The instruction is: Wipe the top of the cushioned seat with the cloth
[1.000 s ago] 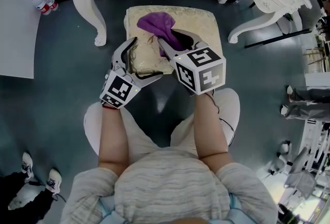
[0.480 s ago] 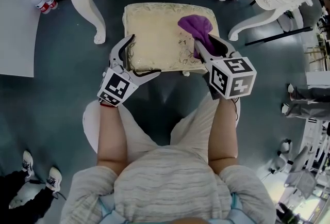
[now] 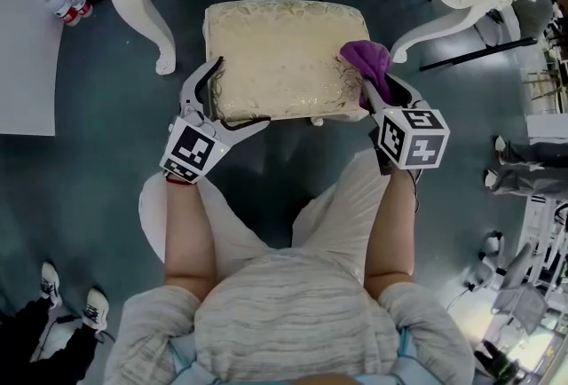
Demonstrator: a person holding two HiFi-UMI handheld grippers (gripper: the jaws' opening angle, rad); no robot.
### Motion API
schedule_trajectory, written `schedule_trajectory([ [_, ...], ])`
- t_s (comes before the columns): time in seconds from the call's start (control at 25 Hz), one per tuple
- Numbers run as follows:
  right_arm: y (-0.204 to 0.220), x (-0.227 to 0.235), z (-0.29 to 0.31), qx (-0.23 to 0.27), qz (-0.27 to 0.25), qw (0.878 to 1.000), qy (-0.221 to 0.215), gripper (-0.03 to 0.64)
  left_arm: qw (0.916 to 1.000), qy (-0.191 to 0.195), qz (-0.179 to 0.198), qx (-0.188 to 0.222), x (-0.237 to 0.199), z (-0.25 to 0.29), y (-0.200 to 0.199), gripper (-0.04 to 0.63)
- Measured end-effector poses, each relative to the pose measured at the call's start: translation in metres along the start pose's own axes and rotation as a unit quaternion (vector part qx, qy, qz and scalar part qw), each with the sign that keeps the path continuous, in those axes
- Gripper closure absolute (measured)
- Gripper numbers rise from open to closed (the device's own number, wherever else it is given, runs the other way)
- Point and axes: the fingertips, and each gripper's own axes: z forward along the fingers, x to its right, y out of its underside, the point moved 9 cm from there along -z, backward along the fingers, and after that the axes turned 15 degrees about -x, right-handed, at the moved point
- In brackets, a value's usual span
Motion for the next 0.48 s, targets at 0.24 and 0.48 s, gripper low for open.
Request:
schedule_trajectory([
  [0.24,0.014,0.014,0.002,-0.012,0.016,1.000,0.024,0.502,1.0000,0.001,0.001,0.003,0.000,0.001,0.000,0.002],
  [0.48,0.026,0.025,0.011,-0.021,0.039,0.998,0.036,0.502,1.0000,0.002,0.000,0.004,0.000,0.001,0.000,0.002],
])
